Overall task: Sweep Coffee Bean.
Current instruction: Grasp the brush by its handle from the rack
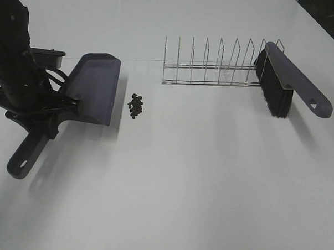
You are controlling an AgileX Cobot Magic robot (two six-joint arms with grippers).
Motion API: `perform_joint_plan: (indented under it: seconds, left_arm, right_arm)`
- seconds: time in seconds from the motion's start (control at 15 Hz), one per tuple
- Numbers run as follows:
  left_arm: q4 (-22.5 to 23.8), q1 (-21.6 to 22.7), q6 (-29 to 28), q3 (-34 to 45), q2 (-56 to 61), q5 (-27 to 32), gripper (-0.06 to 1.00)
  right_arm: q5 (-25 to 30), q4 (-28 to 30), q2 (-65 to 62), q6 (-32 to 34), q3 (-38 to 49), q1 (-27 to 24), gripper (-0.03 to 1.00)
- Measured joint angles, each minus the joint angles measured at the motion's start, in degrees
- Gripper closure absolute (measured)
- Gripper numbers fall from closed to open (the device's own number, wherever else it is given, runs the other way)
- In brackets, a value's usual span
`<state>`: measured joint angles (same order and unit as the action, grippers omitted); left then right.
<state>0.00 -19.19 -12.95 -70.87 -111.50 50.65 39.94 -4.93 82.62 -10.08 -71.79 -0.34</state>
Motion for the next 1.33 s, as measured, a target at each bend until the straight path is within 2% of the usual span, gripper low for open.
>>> perform_joint_plan:
  seconds: [0.27,0.47,0.53,0.6,0.67,0.93,1.33]
  left_arm:
    - [0.0,0.0,0.1,0.0,0.0,0.0,0.68]
    - [0.0,0.0,0.1,0.0,0.0,0.0,0.68]
    - [0.0,0.0,0.1,0.0,0.0,0.0,0.68]
    - [0.0,0.0,0.1,0.0,0.0,0.0,0.68]
    - [0.0,0.0,0.1,0.0,0.0,0.0,0.68]
    - [0.0,0.0,0.1,0.0,0.0,0.1,0.68]
    - [0.0,0.0,0.1,0.0,0.0,0.2,0.68]
  right_arm:
    - [7.2,-0.1,16.2,-0.4,-17.8,0.0,0.15]
    - [17.0,-0.1,30.3,-0.5,-33.1,0.0,0.23]
    - [17.0,-0.1,30.3,-0.5,-33.1,0.0,0.23]
    - [20.6,0.0,37.8,-0.5,-41.0,0.0,0.26]
    - [21.8,0.4,41.0,-0.5,-43.8,0.0,0.26]
    - [22.1,4.2,48.0,-0.5,-48.2,0.0,0.28]
    - [19.9,4.9,53.3,-0.5,-48.4,0.0,0.28]
